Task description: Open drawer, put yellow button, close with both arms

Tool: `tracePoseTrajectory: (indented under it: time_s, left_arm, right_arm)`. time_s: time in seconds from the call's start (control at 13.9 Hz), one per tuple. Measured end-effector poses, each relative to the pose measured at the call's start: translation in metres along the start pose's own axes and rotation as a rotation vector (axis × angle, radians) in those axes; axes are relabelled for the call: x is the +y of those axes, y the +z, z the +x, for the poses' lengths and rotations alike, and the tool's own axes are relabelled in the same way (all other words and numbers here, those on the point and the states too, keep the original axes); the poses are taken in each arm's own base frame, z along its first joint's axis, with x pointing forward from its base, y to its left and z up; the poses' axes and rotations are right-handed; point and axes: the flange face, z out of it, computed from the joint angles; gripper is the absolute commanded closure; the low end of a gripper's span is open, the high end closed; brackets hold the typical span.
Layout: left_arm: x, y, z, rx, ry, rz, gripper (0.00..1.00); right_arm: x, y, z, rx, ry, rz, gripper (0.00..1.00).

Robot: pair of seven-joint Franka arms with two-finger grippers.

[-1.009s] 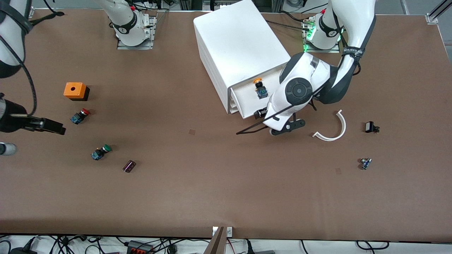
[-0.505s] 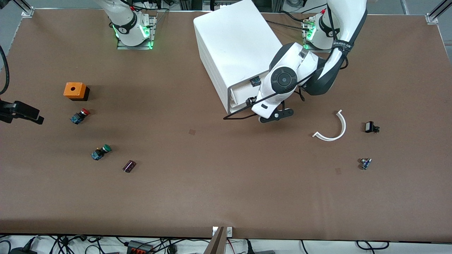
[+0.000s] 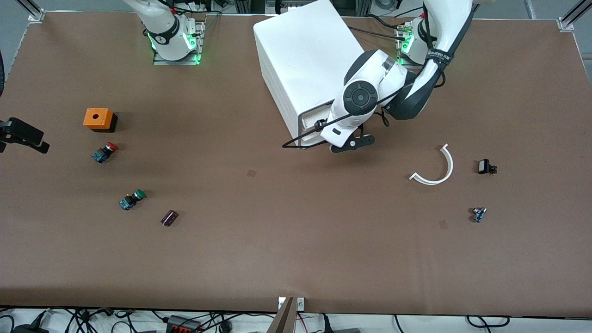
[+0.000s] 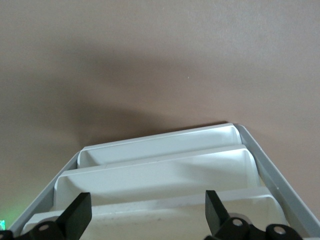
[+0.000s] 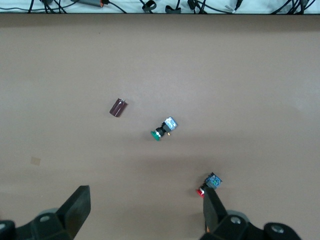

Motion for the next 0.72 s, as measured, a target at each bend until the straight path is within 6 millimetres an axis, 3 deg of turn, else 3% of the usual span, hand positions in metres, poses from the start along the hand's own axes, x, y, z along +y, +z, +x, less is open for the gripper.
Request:
tracePoseTrajectory:
  time_s: [0.72]
  left_arm:
    - [0.004, 0.005, -0.012, -0.038, 0.008, 0.006, 0.0]
  right_arm:
    - [0.001, 0.013, -0.051, -0.029, 0.005, -0.006, 0.0]
